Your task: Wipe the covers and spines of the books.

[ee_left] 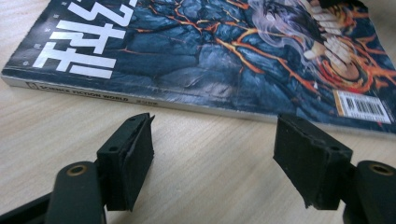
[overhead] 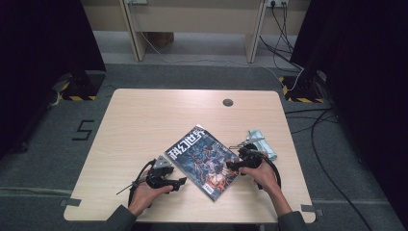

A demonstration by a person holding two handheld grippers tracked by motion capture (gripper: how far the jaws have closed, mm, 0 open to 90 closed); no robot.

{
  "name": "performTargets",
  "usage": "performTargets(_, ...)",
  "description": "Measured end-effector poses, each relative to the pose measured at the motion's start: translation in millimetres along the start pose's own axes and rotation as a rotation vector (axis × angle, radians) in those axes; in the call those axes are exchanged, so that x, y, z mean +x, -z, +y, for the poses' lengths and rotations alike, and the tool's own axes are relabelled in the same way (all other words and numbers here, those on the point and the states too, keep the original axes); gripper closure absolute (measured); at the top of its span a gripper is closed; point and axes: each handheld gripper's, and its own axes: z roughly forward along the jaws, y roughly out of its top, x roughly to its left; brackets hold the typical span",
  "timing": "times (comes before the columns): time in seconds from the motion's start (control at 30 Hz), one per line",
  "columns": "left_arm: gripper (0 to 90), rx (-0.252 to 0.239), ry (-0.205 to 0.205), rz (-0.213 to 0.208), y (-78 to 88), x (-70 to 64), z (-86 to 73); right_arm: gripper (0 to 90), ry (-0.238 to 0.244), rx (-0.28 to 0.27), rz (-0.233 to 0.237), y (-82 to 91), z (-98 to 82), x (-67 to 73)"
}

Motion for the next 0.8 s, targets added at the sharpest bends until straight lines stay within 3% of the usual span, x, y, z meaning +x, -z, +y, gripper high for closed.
performTargets(0.43, 26.9, -0.011, 0.031, -0.022, -7.2, 4.9, 7.4, 30.1, 0.052, 0.011, 0.042, 11.0, -23.0, 24.2)
performTargets(0.67, 24.6, -0.01, 0.036, 0.011, -11.5, 9.3, 13.0, 25.9, 0.065, 0.027, 0.031, 11.7, -28.3, 39.2)
performTargets(0.8, 24.8, -0.014, 0.038, 0.04, -17.3, 16.6, 20.4, 26.6, 0.062, 0.035, 0.05, 11.7, -28.5, 42.7)
